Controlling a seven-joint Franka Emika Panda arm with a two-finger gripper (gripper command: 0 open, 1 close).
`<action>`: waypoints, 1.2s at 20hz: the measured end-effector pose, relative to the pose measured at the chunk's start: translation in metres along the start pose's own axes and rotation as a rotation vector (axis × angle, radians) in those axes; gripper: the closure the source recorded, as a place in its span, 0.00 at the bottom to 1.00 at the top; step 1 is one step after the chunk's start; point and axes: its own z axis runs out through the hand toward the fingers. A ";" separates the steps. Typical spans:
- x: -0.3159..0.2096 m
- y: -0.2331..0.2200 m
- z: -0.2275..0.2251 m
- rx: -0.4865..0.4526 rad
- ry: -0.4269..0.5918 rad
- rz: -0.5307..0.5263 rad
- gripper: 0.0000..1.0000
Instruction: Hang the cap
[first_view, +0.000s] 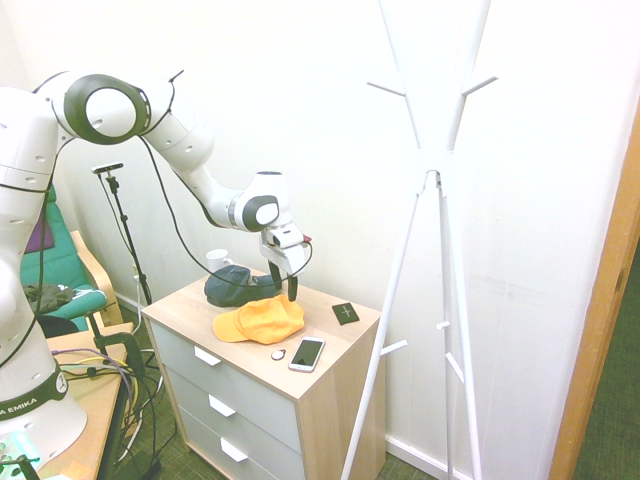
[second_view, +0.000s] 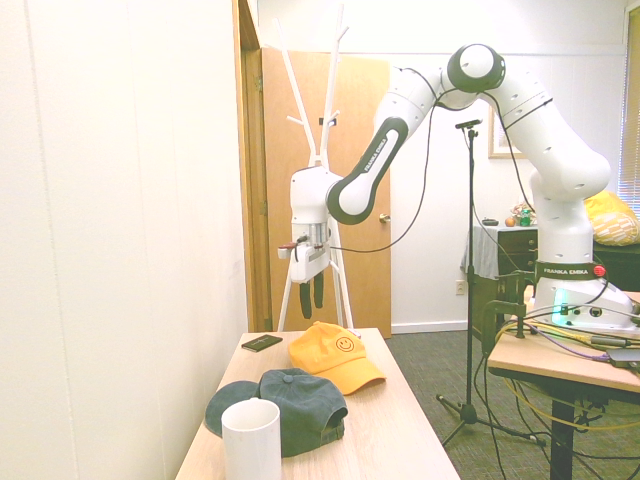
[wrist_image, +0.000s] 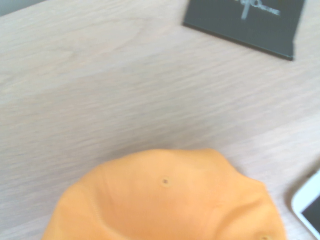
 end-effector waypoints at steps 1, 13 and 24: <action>-0.004 -0.004 0.003 -0.003 -0.003 -0.007 0.00; -0.009 -0.012 0.025 -0.039 -0.008 -0.009 1.00; -0.008 -0.009 0.038 -0.061 -0.017 0.000 1.00</action>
